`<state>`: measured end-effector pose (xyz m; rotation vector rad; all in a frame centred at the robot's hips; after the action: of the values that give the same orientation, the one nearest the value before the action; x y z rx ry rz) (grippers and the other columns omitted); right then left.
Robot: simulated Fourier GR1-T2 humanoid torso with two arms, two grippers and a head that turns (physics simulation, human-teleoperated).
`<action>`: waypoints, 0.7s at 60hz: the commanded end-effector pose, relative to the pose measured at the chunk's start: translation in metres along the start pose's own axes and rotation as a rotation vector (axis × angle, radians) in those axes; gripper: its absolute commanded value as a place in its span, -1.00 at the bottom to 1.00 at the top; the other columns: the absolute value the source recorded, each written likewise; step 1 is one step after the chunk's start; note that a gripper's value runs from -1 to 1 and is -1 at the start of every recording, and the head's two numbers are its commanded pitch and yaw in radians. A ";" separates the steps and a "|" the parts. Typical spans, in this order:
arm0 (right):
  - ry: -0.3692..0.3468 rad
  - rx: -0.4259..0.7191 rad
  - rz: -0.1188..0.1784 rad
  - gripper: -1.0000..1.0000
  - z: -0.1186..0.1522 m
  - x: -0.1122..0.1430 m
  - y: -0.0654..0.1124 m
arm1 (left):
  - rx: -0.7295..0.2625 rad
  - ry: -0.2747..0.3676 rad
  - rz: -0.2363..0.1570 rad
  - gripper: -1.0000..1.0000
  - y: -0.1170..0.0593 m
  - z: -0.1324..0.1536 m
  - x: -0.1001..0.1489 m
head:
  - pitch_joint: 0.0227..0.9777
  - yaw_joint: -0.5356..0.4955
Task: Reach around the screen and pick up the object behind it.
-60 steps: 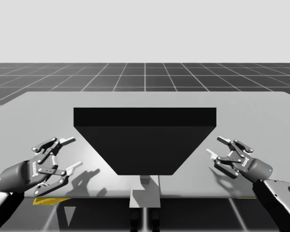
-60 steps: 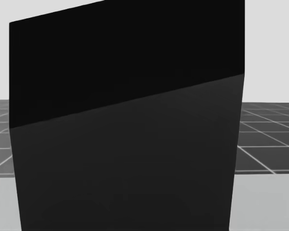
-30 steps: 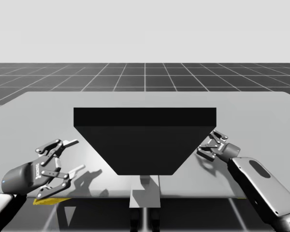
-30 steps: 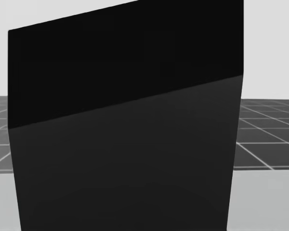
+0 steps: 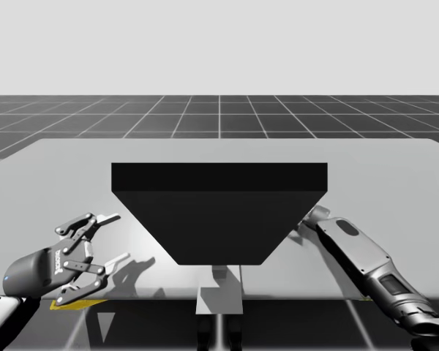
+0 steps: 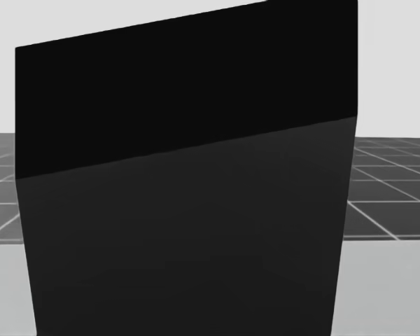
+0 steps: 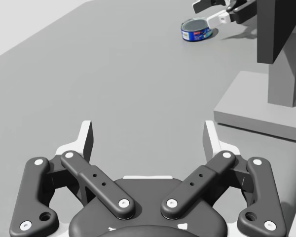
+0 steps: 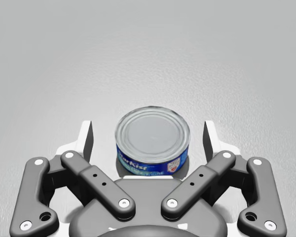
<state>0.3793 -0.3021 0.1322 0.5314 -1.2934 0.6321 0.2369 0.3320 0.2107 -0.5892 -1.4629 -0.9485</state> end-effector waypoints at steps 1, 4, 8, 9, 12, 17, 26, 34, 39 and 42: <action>0.012 0.020 -0.007 -1.00 -0.020 -0.008 -0.002 | -0.040 0.001 0.008 -1.00 -0.004 0.001 -0.001 | -0.53 -0.05; 0.017 0.021 -0.011 -1.00 -0.023 -0.010 -0.002 | -0.041 0.002 0.008 -1.00 -0.004 0.001 -0.001 | -0.53 -0.04; 0.022 0.018 0.000 -1.00 -0.027 -0.012 -0.004 | -0.042 0.003 0.007 -1.00 -0.005 0.002 -0.002 | -0.52 -0.04; 0.023 0.017 0.001 -1.00 -0.027 -0.013 -0.004 | -0.043 0.004 0.007 -1.00 -0.005 0.002 -0.002 | -0.52 -0.04; 0.025 0.018 -0.006 -1.00 -0.030 -0.013 -0.006 | -0.044 0.005 0.006 -1.00 -0.006 0.002 -0.002 | -0.52 -0.04; 0.035 0.014 0.000 -1.00 -0.036 -0.016 -0.009 | -0.047 0.006 0.003 -1.00 -0.006 0.002 -0.002 | -0.52 -0.04; 0.056 -0.005 0.002 -1.00 -0.041 -0.021 -0.014 | -0.046 0.010 -0.001 -1.00 -0.007 0.002 -0.002 | -0.52 -0.03; 0.076 -0.001 0.002 -1.00 -0.043 -0.025 -0.017 | -0.046 0.008 -0.001 -1.00 -0.008 0.002 -0.002 | -0.52 -0.03; 0.075 -0.022 0.012 -0.94 -0.044 -0.028 -0.018 | -0.046 0.007 -0.003 -1.00 -0.008 0.002 -0.002 | -0.53 -0.03; 0.076 -0.059 0.031 0.52 -0.043 -0.029 -0.017 | -0.045 0.008 -0.003 -1.00 -0.008 0.002 -0.002 | -0.53 -0.03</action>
<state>0.3957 -0.2831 0.1178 0.4829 -1.2428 0.6421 0.2313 0.3300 0.2078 -0.5950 -1.4510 -0.9728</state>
